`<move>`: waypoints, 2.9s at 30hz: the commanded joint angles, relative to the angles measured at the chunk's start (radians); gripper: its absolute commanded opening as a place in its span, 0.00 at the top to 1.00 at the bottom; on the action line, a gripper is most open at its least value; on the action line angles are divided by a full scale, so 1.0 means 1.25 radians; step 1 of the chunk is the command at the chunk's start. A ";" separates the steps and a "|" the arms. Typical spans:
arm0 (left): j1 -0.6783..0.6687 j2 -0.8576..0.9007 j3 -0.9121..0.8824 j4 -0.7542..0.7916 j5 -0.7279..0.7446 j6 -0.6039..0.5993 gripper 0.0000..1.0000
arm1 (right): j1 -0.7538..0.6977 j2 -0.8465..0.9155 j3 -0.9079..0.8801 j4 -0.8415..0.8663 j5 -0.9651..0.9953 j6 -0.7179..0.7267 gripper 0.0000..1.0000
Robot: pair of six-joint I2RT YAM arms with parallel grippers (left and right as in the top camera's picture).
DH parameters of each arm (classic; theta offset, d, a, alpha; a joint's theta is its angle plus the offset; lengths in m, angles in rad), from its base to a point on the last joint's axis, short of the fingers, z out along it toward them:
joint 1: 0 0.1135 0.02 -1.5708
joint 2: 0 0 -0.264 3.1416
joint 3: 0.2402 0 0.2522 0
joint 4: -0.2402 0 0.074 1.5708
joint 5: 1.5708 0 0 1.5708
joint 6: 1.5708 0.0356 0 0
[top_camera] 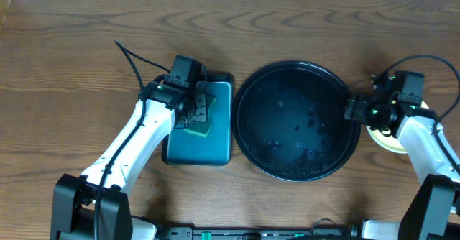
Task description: Clean dirty plates on tray and stack at the side
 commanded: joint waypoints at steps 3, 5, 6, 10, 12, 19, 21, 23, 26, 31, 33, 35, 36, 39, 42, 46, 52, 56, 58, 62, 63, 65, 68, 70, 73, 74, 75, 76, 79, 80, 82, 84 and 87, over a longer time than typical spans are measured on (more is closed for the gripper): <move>0.003 0.009 -0.004 -0.003 -0.005 0.005 0.49 | 0.058 -0.001 -0.003 0.001 0.049 -0.031 0.24; 0.003 0.009 -0.005 -0.003 -0.005 0.005 0.49 | 0.082 -0.001 -0.003 0.001 0.065 -0.033 0.23; 0.003 0.009 -0.007 -0.003 -0.005 0.005 0.49 | 0.092 -0.001 -0.003 0.000 0.073 -0.033 0.23; 0.003 0.009 -0.021 -0.004 -0.005 0.005 0.49 | 0.143 -0.001 -0.003 -0.012 0.099 -0.034 0.22; 0.003 0.009 -0.032 -0.010 -0.005 0.005 0.50 | 0.170 -0.001 -0.002 -0.034 0.114 -0.033 0.22; 0.003 0.009 -0.038 -0.114 -0.004 -0.035 0.50 | 0.216 -0.037 0.013 -0.154 0.124 0.049 0.30; 0.003 0.009 -0.038 -0.159 -0.004 -0.045 0.50 | 0.217 -0.071 0.013 -0.182 0.126 0.069 0.33; 0.003 0.008 -0.038 -0.205 -0.004 -0.059 0.49 | 0.218 -0.121 0.013 -0.211 0.142 0.086 0.33; 0.002 0.001 -0.038 -0.235 -0.004 -0.058 0.49 | 0.221 -0.196 0.012 -0.243 0.177 0.086 0.28; 0.002 -0.048 -0.048 -0.247 0.016 -0.039 0.33 | 0.235 -0.321 0.011 -0.288 0.192 0.056 0.16; 0.002 -0.082 -0.058 -0.244 0.016 -0.039 0.32 | 0.248 -0.367 0.010 -0.301 0.192 0.053 0.08; 0.002 -0.126 -0.076 -0.233 0.016 -0.037 0.31 | 0.266 -0.408 0.007 -0.305 0.200 0.051 0.01; 0.002 -0.152 -0.090 -0.224 0.016 -0.036 0.31 | 0.277 -0.429 0.005 -0.306 0.211 0.051 0.01; 0.002 -0.257 -0.150 -0.176 0.016 -0.034 0.27 | 0.320 -0.494 -0.004 -0.307 0.250 0.055 0.01; 0.002 -0.374 -0.210 -0.131 0.016 -0.034 0.22 | 0.361 -0.552 -0.010 -0.313 0.276 0.061 0.01; 0.002 -0.525 -0.264 -0.092 0.016 -0.034 0.21 | 0.401 -0.616 -0.012 -0.346 0.314 0.095 0.01; 0.002 -0.630 -0.279 -0.062 0.010 -0.034 0.20 | 0.413 -0.659 -0.012 -0.387 0.315 0.096 0.01; 0.002 -0.627 -0.279 -0.045 0.010 -0.034 0.20 | 0.413 -0.656 -0.012 -0.407 0.315 0.096 0.01; 0.002 -0.620 -0.279 -0.041 0.011 -0.035 0.20 | 0.414 -0.656 -0.012 -0.408 0.311 0.096 0.01; 0.002 -0.591 -0.279 0.008 0.010 -0.034 0.20 | 0.413 -0.656 -0.012 -0.409 0.309 0.096 0.01; 0.002 -0.582 -0.279 0.025 0.010 -0.034 0.19 | 0.413 -0.656 -0.012 -0.409 0.309 0.096 0.01; 0.002 -0.564 -0.279 0.055 0.010 -0.034 0.19 | 0.413 -0.656 -0.012 -0.409 0.309 0.096 0.01; 0.002 -0.536 -0.279 0.055 0.010 -0.034 0.20 | 0.413 -0.656 -0.012 -0.409 0.309 0.096 0.01; 0.002 -0.515 -0.279 0.055 0.010 -0.034 0.19 | 0.413 -0.656 -0.012 -0.409 0.309 0.096 0.01; 0.002 -0.486 -0.279 0.055 0.010 -0.034 0.19 | 0.413 -0.656 -0.012 -0.409 0.309 0.096 0.01; 0.002 -0.476 -0.279 0.055 0.010 -0.034 0.19 | 0.413 -0.656 -0.012 -0.409 0.309 0.096 0.01; 0.002 -0.467 -0.279 0.055 0.010 -0.034 0.19 | 0.413 -0.656 -0.012 -0.409 0.309 0.096 0.01; 0.002 -0.456 -0.279 0.055 0.010 -0.034 0.19 | 0.413 -0.656 -0.012 -0.409 0.309 0.096 0.01; 0.002 -0.428 -0.279 0.055 0.010 -0.034 0.19 | 0.413 -0.656 -0.012 -0.409 0.309 0.096 0.01; 0.002 -0.420 -0.279 0.055 0.010 -0.034 0.19 | 0.413 -0.656 -0.012 -0.409 0.309 0.096 0.01; 0.002 -0.402 -0.279 0.055 0.010 -0.034 0.19 | 0.413 -0.666 -0.014 -0.409 0.309 0.096 0.01; 0.002 -0.388 -0.279 0.055 0.010 -0.034 0.19 | 0.412 -0.675 -0.014 -0.410 0.309 0.096 0.01; 0.002 -0.371 -0.279 0.055 0.010 -0.034 0.19 | 0.412 -0.694 -0.015 -0.413 0.309 0.096 0.01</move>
